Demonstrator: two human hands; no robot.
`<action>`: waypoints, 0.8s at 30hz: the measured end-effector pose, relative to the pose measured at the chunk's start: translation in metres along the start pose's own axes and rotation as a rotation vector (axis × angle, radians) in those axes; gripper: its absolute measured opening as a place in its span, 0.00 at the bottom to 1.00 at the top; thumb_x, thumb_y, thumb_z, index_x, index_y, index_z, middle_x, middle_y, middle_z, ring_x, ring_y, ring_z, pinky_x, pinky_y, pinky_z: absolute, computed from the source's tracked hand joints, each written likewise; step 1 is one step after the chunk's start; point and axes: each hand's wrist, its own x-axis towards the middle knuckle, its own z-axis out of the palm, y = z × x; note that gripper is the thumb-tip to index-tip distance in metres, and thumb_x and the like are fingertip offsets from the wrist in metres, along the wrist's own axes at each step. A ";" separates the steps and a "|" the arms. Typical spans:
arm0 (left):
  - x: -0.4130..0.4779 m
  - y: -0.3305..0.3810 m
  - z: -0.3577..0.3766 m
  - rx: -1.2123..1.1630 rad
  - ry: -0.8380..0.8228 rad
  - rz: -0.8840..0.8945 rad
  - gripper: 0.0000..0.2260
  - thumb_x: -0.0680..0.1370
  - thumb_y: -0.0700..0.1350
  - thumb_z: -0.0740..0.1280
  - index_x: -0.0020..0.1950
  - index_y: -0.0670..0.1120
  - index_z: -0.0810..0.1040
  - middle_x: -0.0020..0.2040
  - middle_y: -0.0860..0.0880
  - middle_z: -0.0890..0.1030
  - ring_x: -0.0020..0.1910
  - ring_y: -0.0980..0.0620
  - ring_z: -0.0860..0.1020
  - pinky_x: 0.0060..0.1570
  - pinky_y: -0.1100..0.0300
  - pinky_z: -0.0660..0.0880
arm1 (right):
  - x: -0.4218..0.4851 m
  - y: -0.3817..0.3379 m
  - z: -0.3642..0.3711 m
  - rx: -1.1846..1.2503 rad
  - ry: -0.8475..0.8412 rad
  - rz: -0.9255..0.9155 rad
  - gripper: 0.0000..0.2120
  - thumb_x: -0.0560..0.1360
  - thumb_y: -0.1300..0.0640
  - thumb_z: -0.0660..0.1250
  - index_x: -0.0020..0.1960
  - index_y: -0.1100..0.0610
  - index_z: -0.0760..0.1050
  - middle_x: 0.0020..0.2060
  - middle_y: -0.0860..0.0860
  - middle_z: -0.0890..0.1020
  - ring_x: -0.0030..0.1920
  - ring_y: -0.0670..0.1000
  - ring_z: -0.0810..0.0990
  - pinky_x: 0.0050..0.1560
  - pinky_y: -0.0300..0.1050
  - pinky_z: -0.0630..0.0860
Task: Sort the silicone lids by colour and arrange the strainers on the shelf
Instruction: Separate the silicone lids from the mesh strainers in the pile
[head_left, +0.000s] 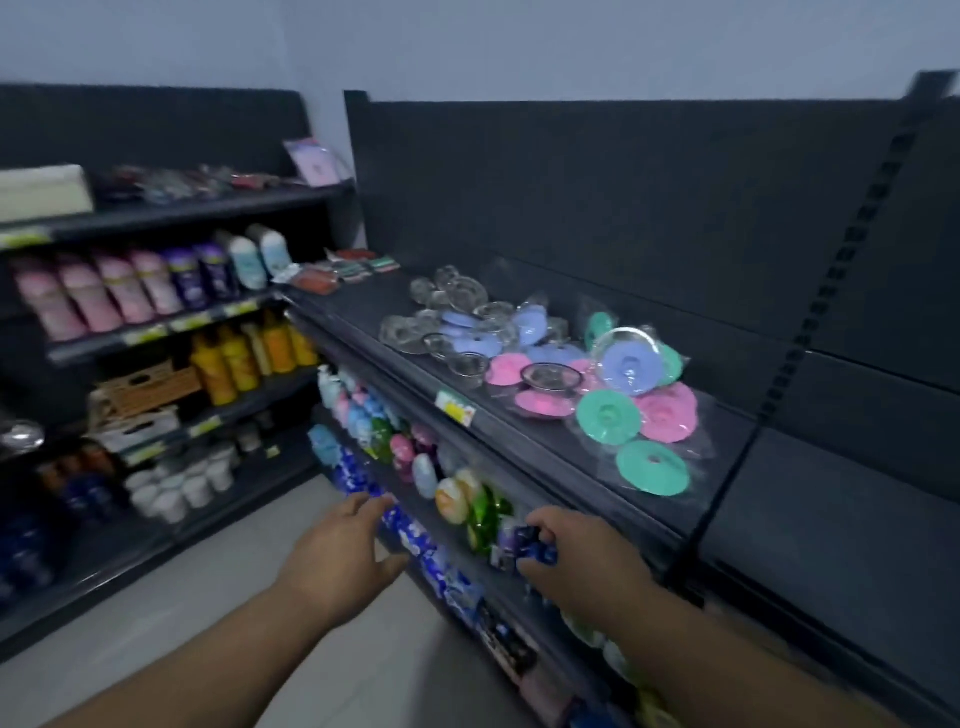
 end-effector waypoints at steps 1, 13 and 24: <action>0.002 -0.017 -0.003 -0.007 0.001 -0.023 0.31 0.74 0.60 0.66 0.74 0.52 0.62 0.72 0.51 0.64 0.70 0.51 0.66 0.67 0.61 0.64 | 0.012 -0.013 0.008 0.010 -0.004 -0.023 0.14 0.69 0.43 0.65 0.53 0.46 0.72 0.47 0.45 0.79 0.49 0.49 0.77 0.49 0.44 0.75; 0.133 -0.103 -0.006 -0.014 0.004 -0.113 0.30 0.76 0.60 0.64 0.74 0.54 0.60 0.73 0.53 0.63 0.70 0.53 0.65 0.66 0.61 0.64 | 0.191 -0.067 0.025 -0.018 0.089 -0.214 0.22 0.73 0.42 0.65 0.64 0.46 0.70 0.61 0.47 0.74 0.60 0.50 0.74 0.59 0.45 0.72; 0.343 -0.102 -0.043 -0.154 0.142 0.015 0.27 0.74 0.55 0.68 0.71 0.52 0.67 0.69 0.55 0.68 0.63 0.53 0.72 0.61 0.62 0.69 | 0.374 -0.061 -0.040 0.051 0.287 -0.160 0.22 0.73 0.48 0.66 0.67 0.48 0.69 0.63 0.47 0.72 0.61 0.49 0.73 0.56 0.44 0.73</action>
